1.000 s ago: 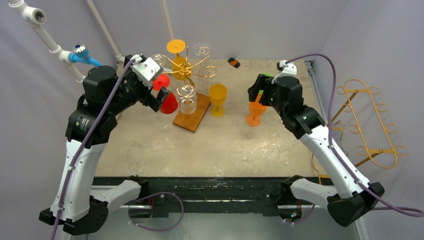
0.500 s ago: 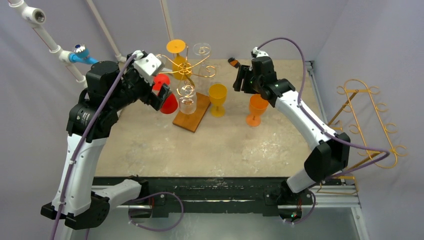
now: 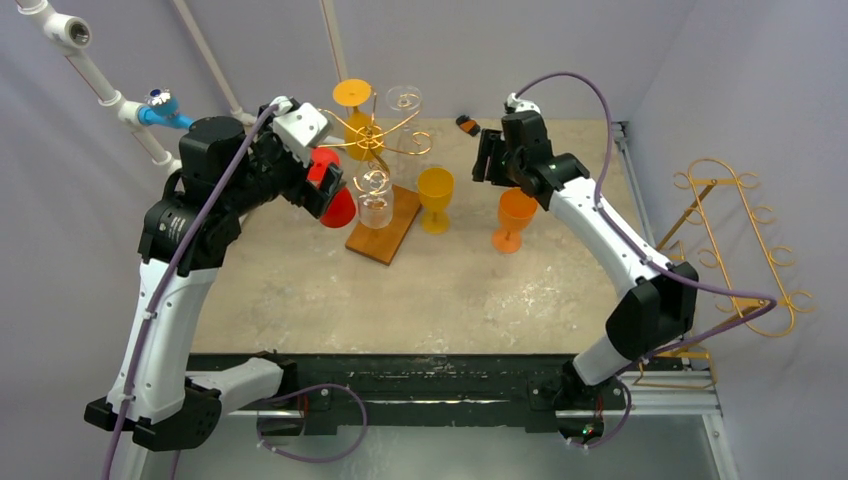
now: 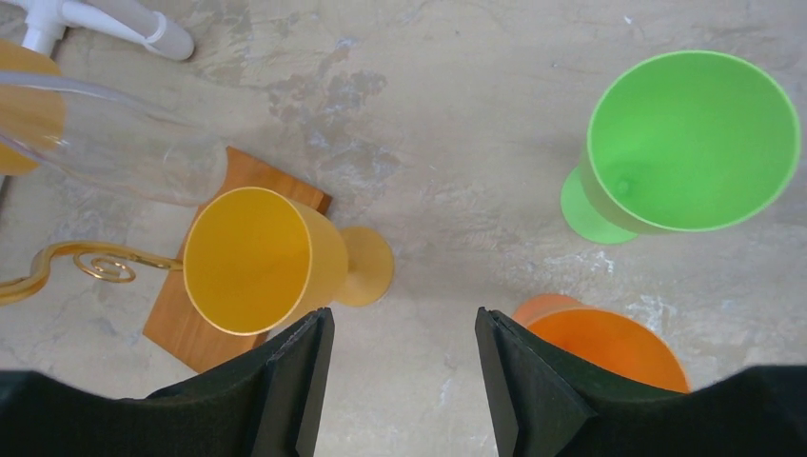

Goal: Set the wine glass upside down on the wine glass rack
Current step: Pick up the wine glass at the center of the board.

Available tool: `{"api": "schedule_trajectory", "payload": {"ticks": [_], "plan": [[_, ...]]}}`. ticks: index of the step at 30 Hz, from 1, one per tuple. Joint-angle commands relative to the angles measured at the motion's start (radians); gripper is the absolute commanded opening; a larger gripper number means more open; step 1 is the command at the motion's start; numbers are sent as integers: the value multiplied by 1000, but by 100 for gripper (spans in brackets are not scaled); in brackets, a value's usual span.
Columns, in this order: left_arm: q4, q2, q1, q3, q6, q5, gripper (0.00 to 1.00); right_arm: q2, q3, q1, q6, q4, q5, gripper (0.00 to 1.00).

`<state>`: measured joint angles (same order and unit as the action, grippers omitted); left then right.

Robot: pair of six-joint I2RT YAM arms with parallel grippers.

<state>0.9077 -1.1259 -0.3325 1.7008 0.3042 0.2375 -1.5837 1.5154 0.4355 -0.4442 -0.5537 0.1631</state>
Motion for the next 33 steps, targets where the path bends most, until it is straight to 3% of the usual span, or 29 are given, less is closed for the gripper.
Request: {"api": "schedule_trajectory", "payload": {"ticks": [1,7,13,26,33], "plan": [[33,-5,0,61,-65,-44,100,97,-42,-19,9,-49,86,64],[21,-3,0,53,-57,-43,100,214,-163,-73,17,-75,129,65],[16,-10,0,52,-63,-34,100,227,-221,-145,20,-46,121,64],[23,-7,0,62,-44,-32,100,-20,30,-274,-5,-41,176,61],[27,-12,0,66,-40,-22,100,-111,87,-309,-10,-25,151,59]]}}
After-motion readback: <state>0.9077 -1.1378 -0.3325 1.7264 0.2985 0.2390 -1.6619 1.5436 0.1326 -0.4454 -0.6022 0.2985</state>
